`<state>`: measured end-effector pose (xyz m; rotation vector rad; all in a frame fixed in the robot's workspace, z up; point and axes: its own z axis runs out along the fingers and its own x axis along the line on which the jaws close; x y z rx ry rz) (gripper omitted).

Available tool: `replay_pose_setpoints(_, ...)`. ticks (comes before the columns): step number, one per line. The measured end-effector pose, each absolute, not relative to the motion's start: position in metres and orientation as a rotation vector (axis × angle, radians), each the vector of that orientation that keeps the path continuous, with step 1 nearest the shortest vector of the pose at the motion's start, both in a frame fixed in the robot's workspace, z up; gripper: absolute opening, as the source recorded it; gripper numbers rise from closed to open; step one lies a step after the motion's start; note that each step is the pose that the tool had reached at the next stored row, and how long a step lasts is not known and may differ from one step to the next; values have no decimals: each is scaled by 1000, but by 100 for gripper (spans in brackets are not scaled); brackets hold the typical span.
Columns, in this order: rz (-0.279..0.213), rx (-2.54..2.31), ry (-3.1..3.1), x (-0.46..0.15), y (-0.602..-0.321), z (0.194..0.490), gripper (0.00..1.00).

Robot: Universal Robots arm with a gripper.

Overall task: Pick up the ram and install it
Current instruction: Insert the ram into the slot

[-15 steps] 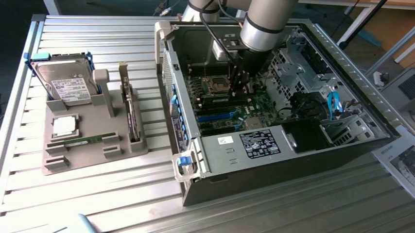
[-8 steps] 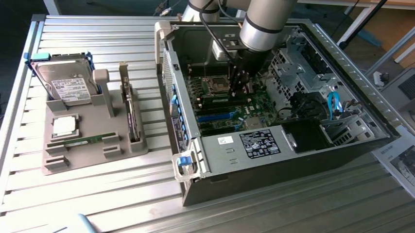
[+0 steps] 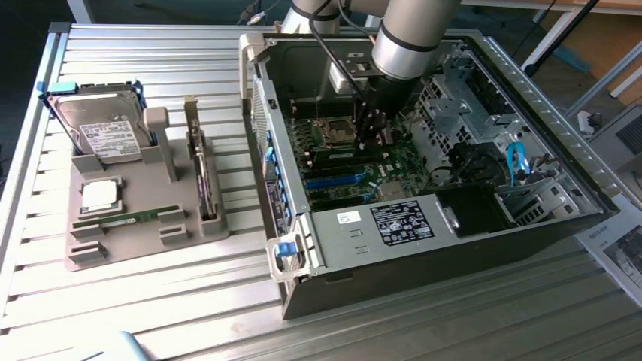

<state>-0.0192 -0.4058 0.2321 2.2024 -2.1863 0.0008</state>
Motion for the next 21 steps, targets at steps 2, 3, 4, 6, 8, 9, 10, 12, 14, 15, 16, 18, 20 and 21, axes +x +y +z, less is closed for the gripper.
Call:
replay_pose_setpoints(2, 1, 2209, -2180, -19, -406, 232, 13)
replay_pose_setpoints(3, 1, 2213, -2176, -19, -406, 232, 13)
replay_pose_setpoints(4, 1, 2219, -2170, -19, -406, 232, 13)
replay_pose_setpoints(6, 2, 2230, -2159, -19, -406, 232, 13)
replay_pose_setpoints(8, 2, 2241, -2147, -19, -406, 232, 13)
replay_pose_setpoints(9, 2, 2246, -2142, -19, -406, 232, 13)
replay_pose_setpoints(10, 2, 2252, -2136, -19, -406, 232, 13)
replay_pose_setpoints(12, 2, 2255, -2132, -19, -406, 232, 13)
replay_pose_setpoints(14, 3, 2255, -2132, -19, -406, 232, 13)
replay_pose_setpoints(15, 2, 2255, -2132, -19, -406, 232, 13)
replay_pose_setpoints(16, 2, 2255, -2132, -19, -406, 231, 13)
replay_pose_setpoints(18, 2, 2255, -2132, -19, -406, 231, 13)
replay_pose_setpoints(20, 2, 2255, -2132, -19, -406, 230, 13)
replay_pose_setpoints(21, 2, 2255, -2132, -19, -406, 230, 13)
